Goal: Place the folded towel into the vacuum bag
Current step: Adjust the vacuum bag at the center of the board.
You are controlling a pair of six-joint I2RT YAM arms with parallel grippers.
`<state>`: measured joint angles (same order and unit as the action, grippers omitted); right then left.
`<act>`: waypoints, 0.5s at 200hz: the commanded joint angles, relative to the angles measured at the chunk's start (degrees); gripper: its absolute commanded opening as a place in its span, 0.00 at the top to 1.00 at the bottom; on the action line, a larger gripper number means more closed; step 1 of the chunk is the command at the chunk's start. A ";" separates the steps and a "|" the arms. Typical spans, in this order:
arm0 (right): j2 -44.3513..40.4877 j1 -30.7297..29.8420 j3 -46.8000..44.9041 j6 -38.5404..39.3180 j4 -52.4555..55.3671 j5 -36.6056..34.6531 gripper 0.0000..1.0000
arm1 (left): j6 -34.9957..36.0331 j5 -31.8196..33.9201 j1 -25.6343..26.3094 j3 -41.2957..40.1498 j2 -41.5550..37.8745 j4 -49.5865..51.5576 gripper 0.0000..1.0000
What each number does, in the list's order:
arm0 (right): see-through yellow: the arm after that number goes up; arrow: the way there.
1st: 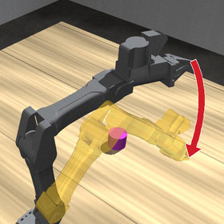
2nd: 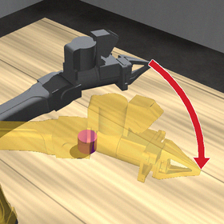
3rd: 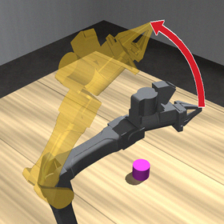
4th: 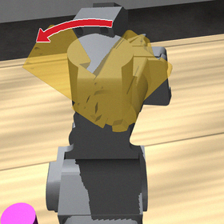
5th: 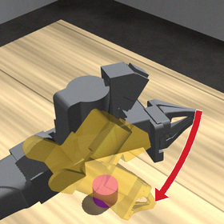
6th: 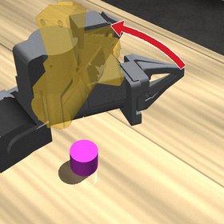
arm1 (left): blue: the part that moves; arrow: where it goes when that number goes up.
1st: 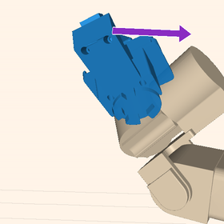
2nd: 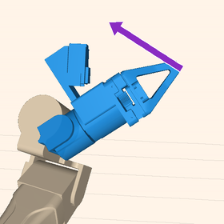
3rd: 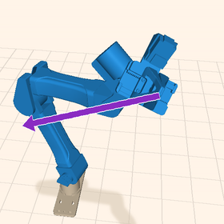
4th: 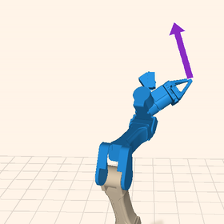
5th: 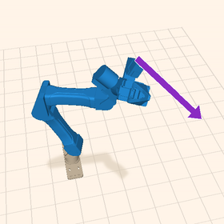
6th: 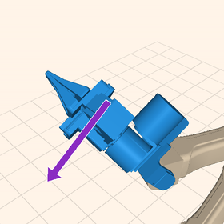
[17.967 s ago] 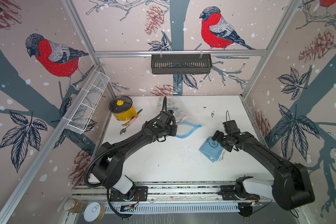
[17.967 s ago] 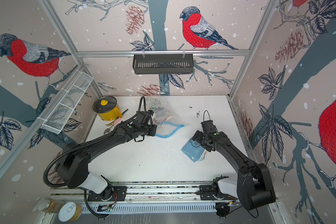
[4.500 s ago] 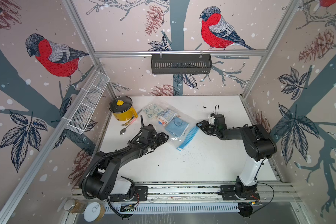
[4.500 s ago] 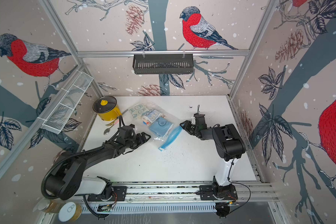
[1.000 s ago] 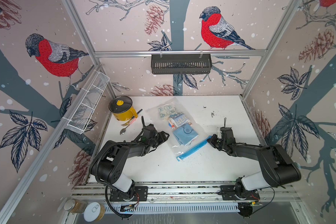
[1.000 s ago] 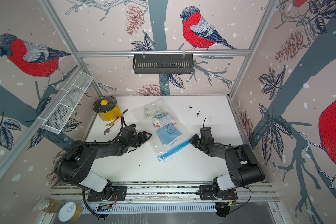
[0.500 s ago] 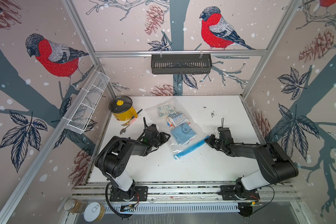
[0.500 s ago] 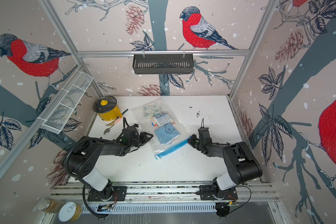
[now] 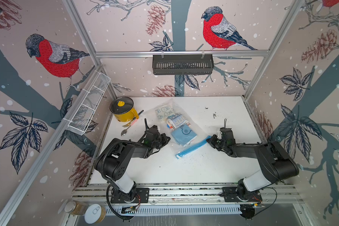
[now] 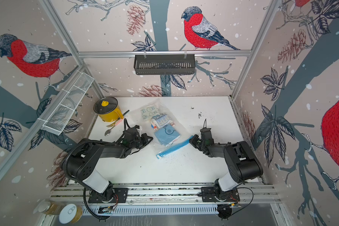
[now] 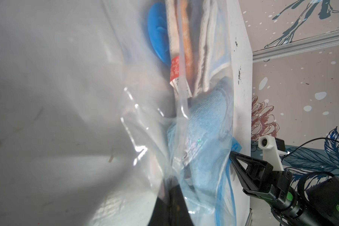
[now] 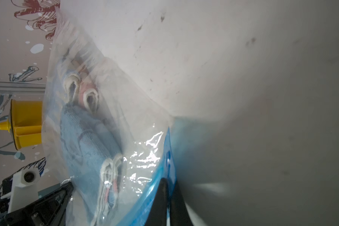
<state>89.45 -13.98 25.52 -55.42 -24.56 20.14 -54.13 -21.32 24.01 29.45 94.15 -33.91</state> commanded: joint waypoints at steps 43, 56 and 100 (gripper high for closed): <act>0.10 4.05 0.31 0.05 2.05 -3.20 0.96 | 9.16 1.64 -0.12 7.89 3.86 1.37 1.00; 0.26 4.05 0.50 0.20 2.01 -2.71 0.96 | 11.92 2.46 0.37 11.42 5.39 3.00 1.00; 0.48 4.02 1.11 0.45 1.52 -0.90 0.89 | 18.20 2.58 1.30 22.11 10.82 9.51 0.64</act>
<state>90.00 -10.00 26.39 -55.53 -24.27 20.56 -40.40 -20.69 25.10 48.05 103.28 -27.44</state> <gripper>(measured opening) 0.088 0.133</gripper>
